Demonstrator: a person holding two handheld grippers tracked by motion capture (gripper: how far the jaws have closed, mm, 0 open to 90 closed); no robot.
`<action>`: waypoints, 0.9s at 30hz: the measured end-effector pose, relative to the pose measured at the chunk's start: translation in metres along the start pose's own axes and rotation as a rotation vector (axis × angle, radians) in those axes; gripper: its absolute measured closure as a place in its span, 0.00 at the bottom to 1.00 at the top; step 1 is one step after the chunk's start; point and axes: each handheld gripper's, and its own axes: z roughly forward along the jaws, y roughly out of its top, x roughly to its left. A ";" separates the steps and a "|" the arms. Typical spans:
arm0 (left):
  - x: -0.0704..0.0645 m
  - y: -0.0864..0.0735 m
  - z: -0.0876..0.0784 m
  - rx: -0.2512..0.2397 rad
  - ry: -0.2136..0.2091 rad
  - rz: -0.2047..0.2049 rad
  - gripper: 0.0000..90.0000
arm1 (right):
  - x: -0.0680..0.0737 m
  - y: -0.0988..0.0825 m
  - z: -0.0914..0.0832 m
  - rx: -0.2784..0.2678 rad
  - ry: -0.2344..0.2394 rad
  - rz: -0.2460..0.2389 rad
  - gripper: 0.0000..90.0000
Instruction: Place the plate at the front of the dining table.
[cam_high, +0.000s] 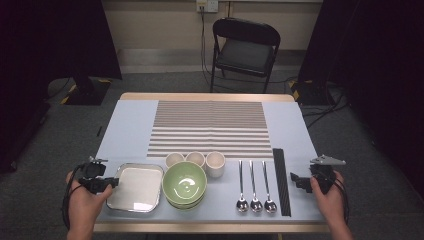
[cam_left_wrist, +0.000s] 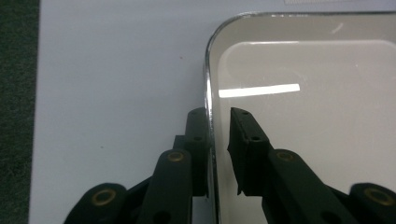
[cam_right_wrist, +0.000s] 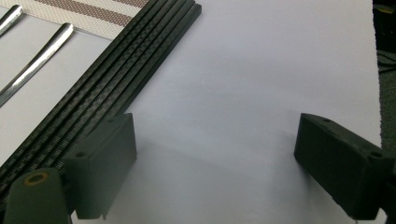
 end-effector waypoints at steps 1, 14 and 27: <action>0.000 0.000 0.001 -0.014 0.003 0.015 0.86 | 0.000 0.000 0.000 0.000 0.000 -0.001 0.13; -0.003 0.007 -0.013 -0.021 0.043 -0.031 0.99 | 0.000 0.000 0.000 0.001 0.001 0.000 0.13; 0.000 0.002 -0.018 -0.007 -0.030 -0.057 0.89 | 0.000 0.000 0.000 -0.001 0.002 0.000 0.13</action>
